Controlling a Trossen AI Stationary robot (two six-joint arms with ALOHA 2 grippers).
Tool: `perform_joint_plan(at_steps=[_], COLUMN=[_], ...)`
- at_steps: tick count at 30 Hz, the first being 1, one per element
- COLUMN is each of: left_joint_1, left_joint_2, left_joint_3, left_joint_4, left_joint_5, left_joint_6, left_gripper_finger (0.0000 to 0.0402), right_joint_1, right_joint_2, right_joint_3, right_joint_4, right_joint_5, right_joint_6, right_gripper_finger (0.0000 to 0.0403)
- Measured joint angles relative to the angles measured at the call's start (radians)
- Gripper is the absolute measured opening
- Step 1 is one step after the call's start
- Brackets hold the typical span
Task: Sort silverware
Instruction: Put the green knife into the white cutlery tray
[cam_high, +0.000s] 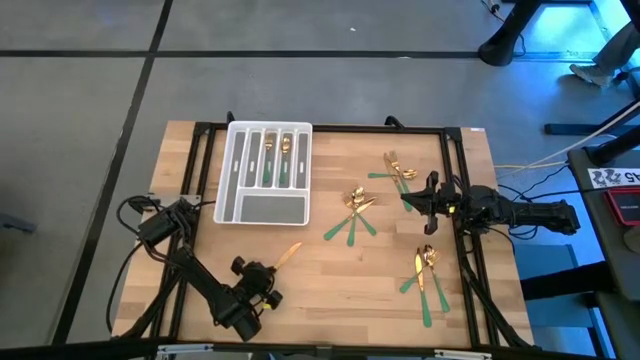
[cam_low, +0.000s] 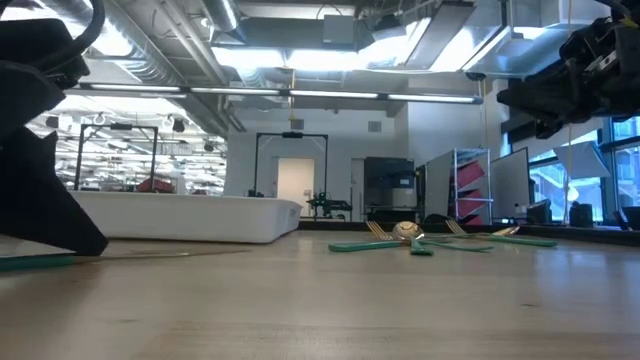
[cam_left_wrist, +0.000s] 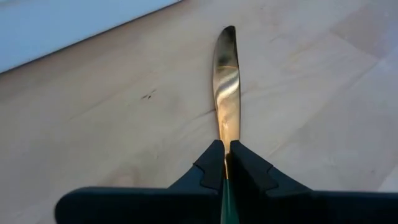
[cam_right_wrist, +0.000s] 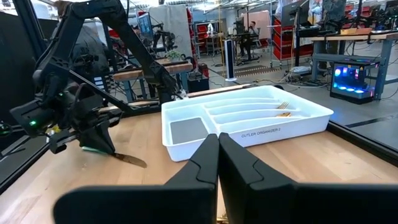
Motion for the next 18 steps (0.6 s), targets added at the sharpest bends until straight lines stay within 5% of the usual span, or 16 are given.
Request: perform_joint_plan(at_steps=[5, 13, 18], left_joint_1=[-0.001, -0.011, -0.047], left_joint_2=[0.0, -0.001, -0.001], left_joint_3=[0.0, 0.0, 0.001], left_joint_4=[-0.001, -0.006, -0.006], left_joint_5=[-0.041, -0.115, -0.065], left_joint_6=[0.054, 0.037, -0.037], left_gripper_finger=[0.0041, 0.0176, 0.0219], right_joint_1=[0.0, 0.0, 0.0], right_joint_2=[0.0, 0.0, 0.0], right_joint_3=[0.0, 0.0, 0.0], right_joint_4=[-0.001, -0.001, -0.001], right_joint_5=[0.0, 0.0, 0.0], right_joint_6=[0.0, 0.001, 0.023], right_gripper_finger=[0.001, 0.001, 0.001])
